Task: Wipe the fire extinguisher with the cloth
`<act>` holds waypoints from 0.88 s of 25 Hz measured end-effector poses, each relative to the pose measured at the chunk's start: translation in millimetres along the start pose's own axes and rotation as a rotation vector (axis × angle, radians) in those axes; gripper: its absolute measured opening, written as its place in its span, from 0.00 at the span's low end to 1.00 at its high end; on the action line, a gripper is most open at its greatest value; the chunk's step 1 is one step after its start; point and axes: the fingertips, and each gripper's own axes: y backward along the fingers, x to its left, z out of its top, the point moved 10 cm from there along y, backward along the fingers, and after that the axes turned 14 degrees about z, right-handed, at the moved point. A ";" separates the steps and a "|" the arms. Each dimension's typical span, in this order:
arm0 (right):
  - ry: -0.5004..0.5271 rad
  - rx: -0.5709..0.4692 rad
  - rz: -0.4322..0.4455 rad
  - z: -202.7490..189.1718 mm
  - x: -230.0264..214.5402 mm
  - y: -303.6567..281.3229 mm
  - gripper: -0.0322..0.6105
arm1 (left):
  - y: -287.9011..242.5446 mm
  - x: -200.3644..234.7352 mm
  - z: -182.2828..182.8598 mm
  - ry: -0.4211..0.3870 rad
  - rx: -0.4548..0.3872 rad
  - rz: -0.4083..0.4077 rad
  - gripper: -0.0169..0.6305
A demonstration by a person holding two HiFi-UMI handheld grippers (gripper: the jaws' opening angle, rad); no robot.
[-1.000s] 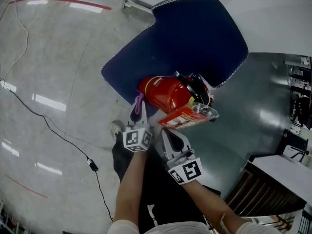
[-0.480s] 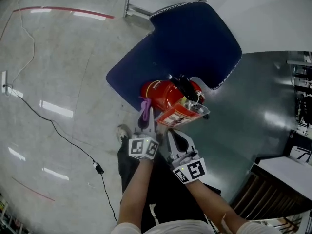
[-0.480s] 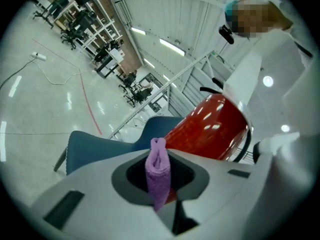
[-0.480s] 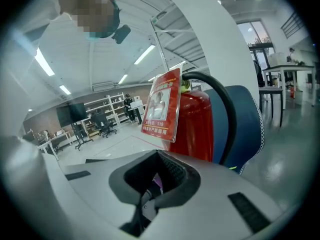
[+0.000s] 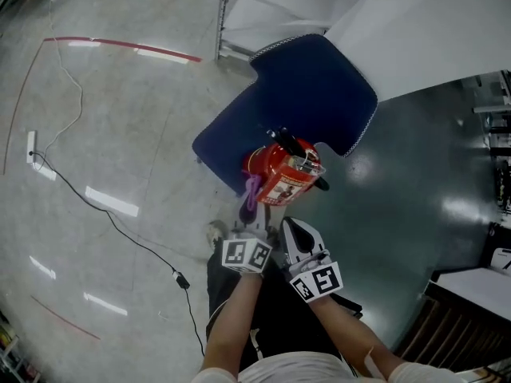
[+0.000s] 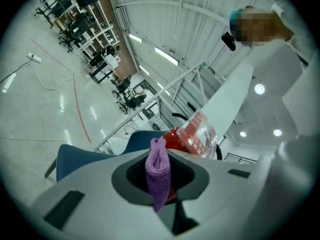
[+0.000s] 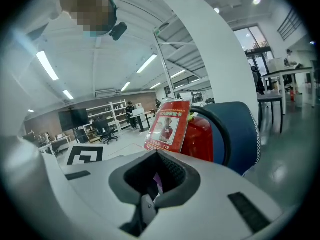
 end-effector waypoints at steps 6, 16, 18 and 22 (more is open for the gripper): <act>0.025 -0.043 -0.003 22.6 14.7 11.4 0.07 | 18.9 -22.0 29.8 -0.011 -0.017 -0.053 0.10; 0.077 -0.104 -0.012 75.9 40.7 23.7 0.07 | 66.5 -59.8 112.4 -0.043 -0.039 -0.149 0.10; 0.086 -0.115 -0.016 86.7 46.3 26.4 0.07 | 77.8 -66.5 128.0 -0.076 -0.039 -0.170 0.10; 0.108 -0.149 -0.014 114.6 60.2 35.1 0.07 | 102.6 -92.8 161.0 -0.226 -0.031 -0.177 0.10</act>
